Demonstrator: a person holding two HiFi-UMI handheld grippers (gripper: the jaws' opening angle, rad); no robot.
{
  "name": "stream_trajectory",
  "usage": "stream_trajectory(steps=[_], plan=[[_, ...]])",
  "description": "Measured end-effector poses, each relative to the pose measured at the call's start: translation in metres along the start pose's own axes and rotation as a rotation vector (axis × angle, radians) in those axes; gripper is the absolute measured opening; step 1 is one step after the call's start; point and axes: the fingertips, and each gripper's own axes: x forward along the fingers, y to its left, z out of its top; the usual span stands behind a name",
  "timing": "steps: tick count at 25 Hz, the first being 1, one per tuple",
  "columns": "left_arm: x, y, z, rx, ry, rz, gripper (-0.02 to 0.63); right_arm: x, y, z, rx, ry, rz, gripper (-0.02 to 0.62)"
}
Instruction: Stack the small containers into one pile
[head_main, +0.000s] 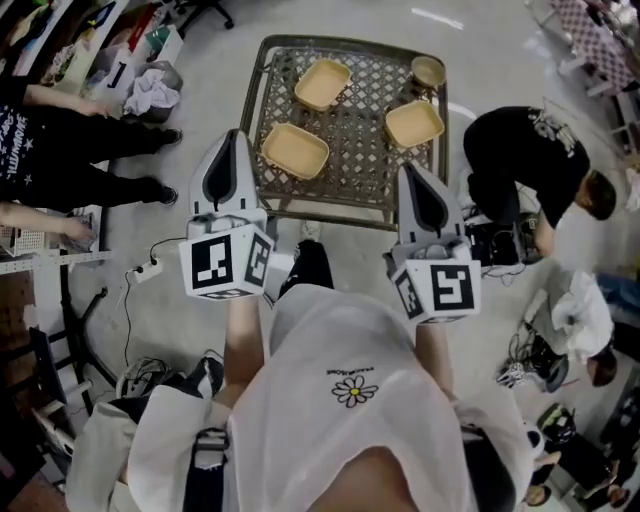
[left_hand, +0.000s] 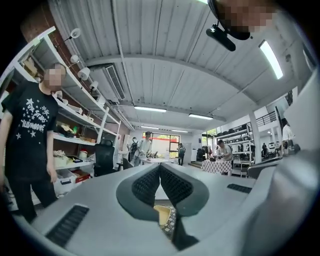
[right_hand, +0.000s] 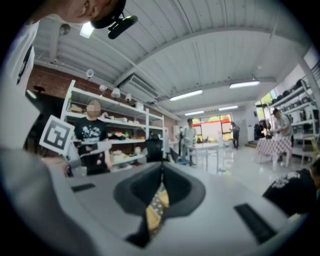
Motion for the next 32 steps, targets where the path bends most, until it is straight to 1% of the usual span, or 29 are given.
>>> stream_trajectory(steps=[2, 5, 8, 11, 13, 16, 18, 20, 22, 25, 27, 29, 31, 32], plan=[[0.031, 0.018, 0.003, -0.008, -0.001, -0.017, 0.026, 0.031, -0.003, 0.008, 0.004, 0.006, -0.022, 0.034], [0.076, 0.039, 0.006, -0.008, 0.007, -0.04, 0.026, 0.073, -0.011, 0.016, 0.038, 0.018, -0.059, 0.033], [0.114, 0.054, -0.001, 0.003, 0.026, -0.076, 0.026, 0.109, -0.018, 0.013, 0.056, 0.049, -0.089, 0.034], [0.144, 0.066, -0.01, 0.011, 0.059, -0.092, 0.026, 0.139, -0.023, 0.008, 0.066, 0.079, -0.105, 0.034], [0.161, 0.07, -0.018, 0.011, 0.079, -0.098, 0.026, 0.154, -0.028, 0.004, 0.065, 0.095, -0.106, 0.034], [0.175, 0.066, -0.034, 0.007, 0.122, -0.101, 0.026, 0.17, -0.037, -0.008, 0.037, 0.135, -0.09, 0.034], [0.18, 0.066, -0.045, -0.005, 0.154, -0.085, 0.026, 0.179, -0.042, -0.014, 0.011, 0.153, -0.068, 0.034], [0.184, 0.068, -0.056, -0.055, 0.19, -0.046, 0.026, 0.188, -0.047, -0.017, -0.019, 0.167, -0.04, 0.034], [0.184, 0.064, -0.072, -0.115, 0.243, -0.007, 0.026, 0.193, -0.051, -0.018, -0.046, 0.187, -0.014, 0.034], [0.186, 0.056, -0.09, -0.154, 0.296, 0.029, 0.026, 0.198, -0.056, -0.019, -0.067, 0.198, 0.011, 0.034], [0.189, 0.052, -0.099, -0.198, 0.321, 0.054, 0.026, 0.206, -0.059, -0.018, -0.089, 0.206, 0.046, 0.034], [0.196, 0.046, -0.113, -0.277, 0.364, 0.063, 0.029, 0.22, -0.06, -0.017, -0.127, 0.231, 0.13, 0.034], [0.206, 0.041, -0.128, -0.357, 0.406, 0.058, 0.083, 0.239, -0.061, -0.018, -0.166, 0.256, 0.224, 0.034], [0.211, 0.041, -0.136, -0.393, 0.426, 0.055, 0.099, 0.248, -0.061, -0.021, -0.184, 0.27, 0.259, 0.034]])
